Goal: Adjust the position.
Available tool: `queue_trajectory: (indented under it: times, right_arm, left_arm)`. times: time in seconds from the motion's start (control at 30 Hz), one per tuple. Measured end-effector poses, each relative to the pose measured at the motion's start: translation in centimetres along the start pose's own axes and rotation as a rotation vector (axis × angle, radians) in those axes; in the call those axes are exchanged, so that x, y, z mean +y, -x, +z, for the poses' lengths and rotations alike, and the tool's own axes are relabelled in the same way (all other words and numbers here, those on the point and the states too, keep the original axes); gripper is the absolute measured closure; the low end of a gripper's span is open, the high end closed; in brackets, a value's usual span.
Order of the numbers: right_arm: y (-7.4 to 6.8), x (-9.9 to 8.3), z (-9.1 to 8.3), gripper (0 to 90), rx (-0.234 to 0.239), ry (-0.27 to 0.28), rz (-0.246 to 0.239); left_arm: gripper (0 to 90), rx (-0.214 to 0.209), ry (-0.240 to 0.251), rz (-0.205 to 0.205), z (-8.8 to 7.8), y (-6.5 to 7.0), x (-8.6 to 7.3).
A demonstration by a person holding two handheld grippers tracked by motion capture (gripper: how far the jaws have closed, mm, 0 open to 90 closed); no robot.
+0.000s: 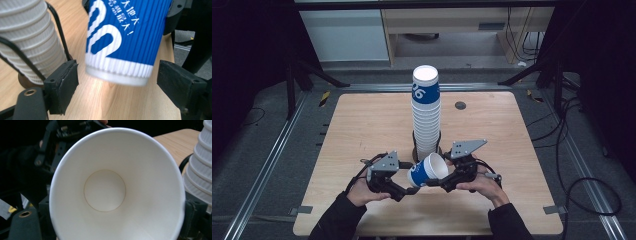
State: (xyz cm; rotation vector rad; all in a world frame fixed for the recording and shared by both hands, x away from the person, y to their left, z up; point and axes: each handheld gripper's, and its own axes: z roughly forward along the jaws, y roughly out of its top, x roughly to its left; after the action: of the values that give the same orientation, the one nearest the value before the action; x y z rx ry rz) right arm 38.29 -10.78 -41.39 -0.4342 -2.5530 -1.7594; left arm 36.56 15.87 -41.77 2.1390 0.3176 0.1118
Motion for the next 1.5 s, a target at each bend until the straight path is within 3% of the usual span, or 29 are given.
queue_trajectory:
  times: [0.17,0.47,0.67,1.0,1.2,1.27,1.33,1.5]
  right_arm:
    - [-0.2,-0.1,0.6,15.4,-0.035,-0.081,-0.035]
    - [-1.0,-0.1,2.3,15.4,0.006,-0.156,-0.076]
    - [-1.3,-0.1,2.8,15.4,0.019,-0.181,-0.102]
    - [-1.3,0.0,2.7,10.2,-0.007,-0.155,-0.121]
    - [-0.9,0.6,1.2,6.3,-0.033,-0.082,-0.09]
    - [-0.7,0.8,0.4,6.2,-0.049,-0.048,-0.08]
    - [-0.5,1.0,-0.4,6.2,-0.065,-0.016,-0.065]
    - [0.2,1.0,-1.5,6.2,-0.092,0.054,-0.016]
  left_arm:
    - [14.7,-0.001,-0.061,0.013,0.7,0.1,-0.2]
    - [16.4,-0.043,-0.16,0.048,2.3,0.6,-0.4]
    - [26.4,-0.06,-0.164,0.058,2.4,0.6,-0.4]
    - [27.5,-0.038,-0.161,0.06,2.3,0.5,-0.5]
    - [27.6,-0.021,-0.113,0.017,1.2,-0.4,-0.6]
    - [27.6,0.008,-0.089,-0.001,0.6,-0.8,-0.7]
    - [27.5,0.041,-0.048,-0.022,-0.1,-1.3,-0.8]
    - [27.5,0.077,0.068,-0.052,-1.2,-1.7,-0.7]
